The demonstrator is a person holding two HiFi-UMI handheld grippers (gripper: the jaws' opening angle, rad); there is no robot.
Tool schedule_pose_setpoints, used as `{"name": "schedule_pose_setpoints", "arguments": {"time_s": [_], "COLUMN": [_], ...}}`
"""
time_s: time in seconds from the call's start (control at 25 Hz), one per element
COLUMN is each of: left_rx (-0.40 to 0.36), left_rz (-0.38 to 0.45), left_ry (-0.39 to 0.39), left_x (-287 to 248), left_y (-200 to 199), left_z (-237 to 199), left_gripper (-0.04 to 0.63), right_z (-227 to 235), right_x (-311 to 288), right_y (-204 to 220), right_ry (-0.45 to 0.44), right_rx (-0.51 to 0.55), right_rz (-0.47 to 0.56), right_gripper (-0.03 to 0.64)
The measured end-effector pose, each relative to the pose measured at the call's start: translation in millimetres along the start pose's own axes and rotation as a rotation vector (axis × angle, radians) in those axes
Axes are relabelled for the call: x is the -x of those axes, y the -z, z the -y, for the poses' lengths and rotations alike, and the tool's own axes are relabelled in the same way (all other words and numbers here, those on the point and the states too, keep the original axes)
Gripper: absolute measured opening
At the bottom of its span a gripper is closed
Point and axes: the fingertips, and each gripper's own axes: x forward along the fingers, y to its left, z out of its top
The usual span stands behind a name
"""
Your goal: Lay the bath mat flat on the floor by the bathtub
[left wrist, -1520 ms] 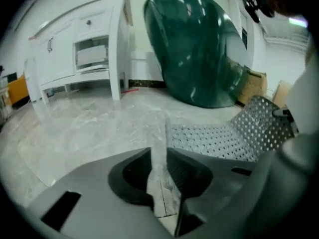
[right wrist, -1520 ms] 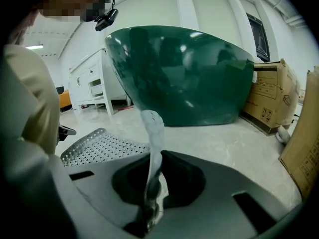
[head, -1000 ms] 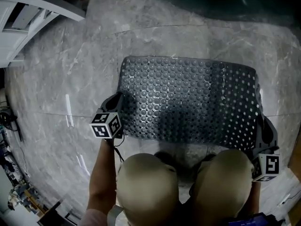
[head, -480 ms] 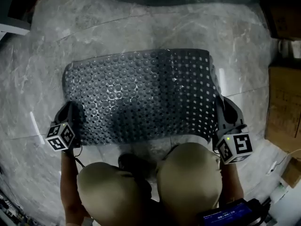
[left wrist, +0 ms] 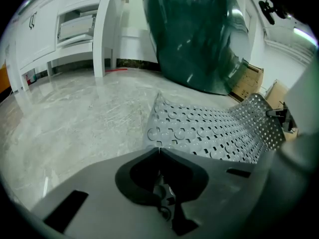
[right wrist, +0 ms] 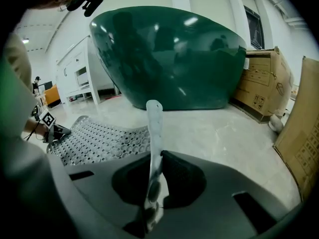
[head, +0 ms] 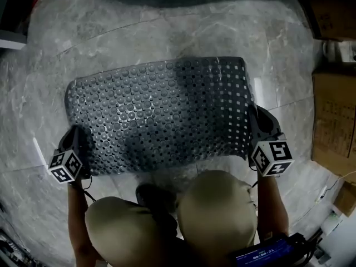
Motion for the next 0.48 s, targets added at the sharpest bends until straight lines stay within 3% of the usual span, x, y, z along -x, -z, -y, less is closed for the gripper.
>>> {"name": "schedule_pose_setpoints", "arguments": {"time_s": [0.28,0.48], "left_rx": [-0.005,-0.005], "left_rz": [0.003,-0.022], "left_ry": [-0.001,0.01], "left_x": [0.0,0.5], "left_y": [0.7,0.7], "left_z": [-0.1,6.7], "left_gripper": [0.031,0.031], "right_z": [10.6,23.1], "right_x": [-11.5,-24.0], "right_y": [12.9,25.3], "right_ry": [-0.006,-0.025], "right_rx": [-0.012,-0.089], "right_rz": [-0.002,-0.014], "right_gripper": [0.029,0.029]}}
